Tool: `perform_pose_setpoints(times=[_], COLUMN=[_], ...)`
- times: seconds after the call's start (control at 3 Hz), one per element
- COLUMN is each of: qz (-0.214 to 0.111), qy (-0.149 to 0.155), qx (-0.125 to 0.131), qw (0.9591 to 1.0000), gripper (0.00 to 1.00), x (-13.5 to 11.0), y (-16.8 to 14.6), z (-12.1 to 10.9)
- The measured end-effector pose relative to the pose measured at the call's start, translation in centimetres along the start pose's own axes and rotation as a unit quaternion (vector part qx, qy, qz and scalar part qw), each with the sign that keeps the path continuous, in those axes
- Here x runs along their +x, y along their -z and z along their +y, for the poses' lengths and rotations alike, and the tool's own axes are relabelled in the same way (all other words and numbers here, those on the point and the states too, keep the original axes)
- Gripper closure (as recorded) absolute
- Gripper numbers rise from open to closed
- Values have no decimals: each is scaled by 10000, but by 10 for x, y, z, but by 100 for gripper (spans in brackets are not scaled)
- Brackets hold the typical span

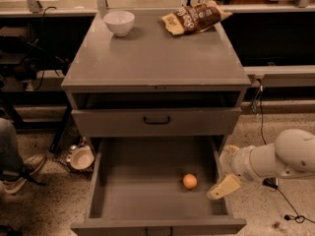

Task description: Pick orange from middle drawer and place on counter

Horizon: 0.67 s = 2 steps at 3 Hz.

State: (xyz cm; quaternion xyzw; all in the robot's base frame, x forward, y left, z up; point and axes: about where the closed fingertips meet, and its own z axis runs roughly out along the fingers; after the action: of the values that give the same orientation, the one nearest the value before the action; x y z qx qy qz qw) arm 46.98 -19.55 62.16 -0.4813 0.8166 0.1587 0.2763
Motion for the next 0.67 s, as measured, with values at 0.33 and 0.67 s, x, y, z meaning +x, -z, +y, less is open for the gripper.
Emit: perform_pose_setpoints(times=[0.33,0.67], qz=[-98,-98], qy=[-129,-129], qx=[163,162], qw=[9997,9997], gripper=[0,0], x=[24,23], y=[-57,-57], z=[-16,-16])
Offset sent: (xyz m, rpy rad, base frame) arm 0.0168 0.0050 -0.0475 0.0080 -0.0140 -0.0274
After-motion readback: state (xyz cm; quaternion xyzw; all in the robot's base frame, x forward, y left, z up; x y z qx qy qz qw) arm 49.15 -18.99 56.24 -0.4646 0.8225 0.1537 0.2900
